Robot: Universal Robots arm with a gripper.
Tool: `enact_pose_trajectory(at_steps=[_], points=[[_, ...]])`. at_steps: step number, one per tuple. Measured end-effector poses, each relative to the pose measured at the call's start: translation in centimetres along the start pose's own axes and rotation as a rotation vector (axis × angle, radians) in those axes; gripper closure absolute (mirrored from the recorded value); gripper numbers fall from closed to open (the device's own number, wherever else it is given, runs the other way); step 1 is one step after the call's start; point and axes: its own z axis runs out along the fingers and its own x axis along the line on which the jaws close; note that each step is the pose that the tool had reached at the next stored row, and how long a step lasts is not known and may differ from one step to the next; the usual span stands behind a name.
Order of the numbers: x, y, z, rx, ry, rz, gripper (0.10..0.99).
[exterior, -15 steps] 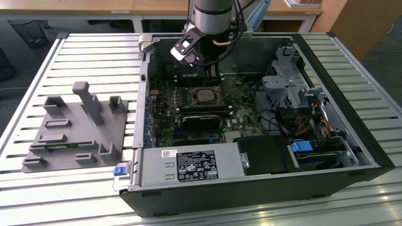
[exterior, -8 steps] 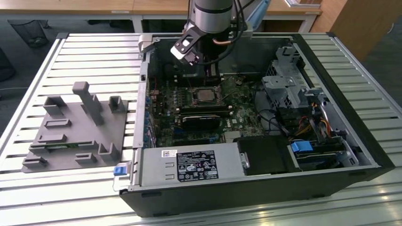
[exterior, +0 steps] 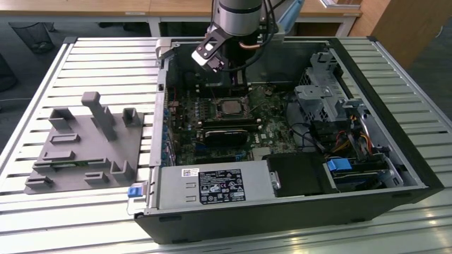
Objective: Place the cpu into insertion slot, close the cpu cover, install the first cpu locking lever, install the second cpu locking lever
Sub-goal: 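Close the cpu cover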
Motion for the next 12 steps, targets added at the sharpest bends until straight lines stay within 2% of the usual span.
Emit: enact_pose_trajectory(at_steps=[12], points=[[0.01, 0.04, -0.61, 0.003, 0.0001, 0.0, 0.965]])
